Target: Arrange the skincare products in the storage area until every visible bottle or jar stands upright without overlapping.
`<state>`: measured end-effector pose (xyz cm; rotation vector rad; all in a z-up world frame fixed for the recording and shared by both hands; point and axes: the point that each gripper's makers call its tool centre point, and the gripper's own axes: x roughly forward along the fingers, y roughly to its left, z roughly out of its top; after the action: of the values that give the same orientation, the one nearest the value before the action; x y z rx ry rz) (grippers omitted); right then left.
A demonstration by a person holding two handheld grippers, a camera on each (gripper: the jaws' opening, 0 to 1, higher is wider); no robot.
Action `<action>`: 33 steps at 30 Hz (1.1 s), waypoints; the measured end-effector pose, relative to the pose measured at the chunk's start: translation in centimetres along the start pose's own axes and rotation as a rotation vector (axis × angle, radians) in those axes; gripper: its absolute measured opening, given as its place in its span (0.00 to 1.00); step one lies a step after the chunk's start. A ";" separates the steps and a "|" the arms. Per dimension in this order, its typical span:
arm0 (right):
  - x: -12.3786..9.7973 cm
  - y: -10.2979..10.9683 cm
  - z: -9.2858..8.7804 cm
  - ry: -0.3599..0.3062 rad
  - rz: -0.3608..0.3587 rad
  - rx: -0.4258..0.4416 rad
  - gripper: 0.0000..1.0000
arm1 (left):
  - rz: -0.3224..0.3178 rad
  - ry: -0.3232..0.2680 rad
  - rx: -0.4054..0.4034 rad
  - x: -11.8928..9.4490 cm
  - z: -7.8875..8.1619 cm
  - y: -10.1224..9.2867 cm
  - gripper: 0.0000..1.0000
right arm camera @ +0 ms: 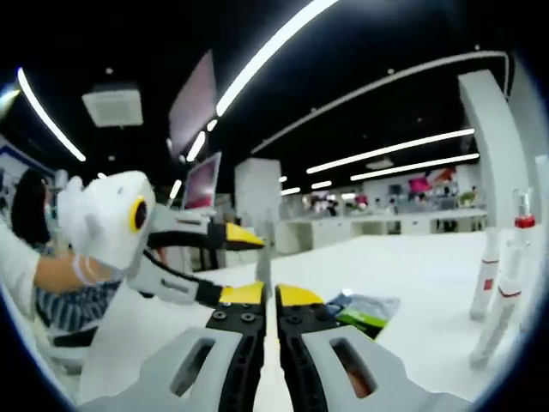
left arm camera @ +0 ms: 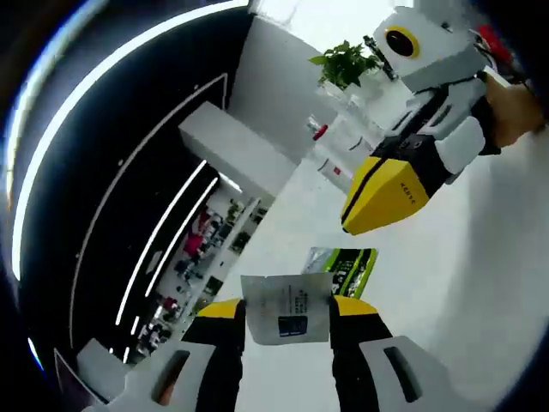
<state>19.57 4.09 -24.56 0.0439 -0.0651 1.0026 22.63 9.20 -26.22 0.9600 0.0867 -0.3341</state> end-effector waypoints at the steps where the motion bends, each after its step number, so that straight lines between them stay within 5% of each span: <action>1: 0.0 -0.1 0.1 -0.003 0.002 -0.001 0.04 | 0.013 -0.023 0.005 -0.1 0.3 -0.4 0.40; 5: 0.1 -0.1 0.2 -0.007 0.011 -0.001 0.08 | 0.044 -0.085 0.068 -0.9 1.9 -0.8 0.40; 15: 0.5 0.8 -0.4 0.016 0.041 -0.038 0.12 | 0.089 -0.161 0.205 -1.2 2.6 -0.4 0.39; 33: 0.5 0.8 -0.6 0.016 0.043 -0.029 0.07 | 0.101 -0.186 0.299 -2.6 3.9 -2.0 0.40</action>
<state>19.21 4.97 -25.11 0.0074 -0.0660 1.0446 19.21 5.60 -24.92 1.2193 -0.1858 -0.3473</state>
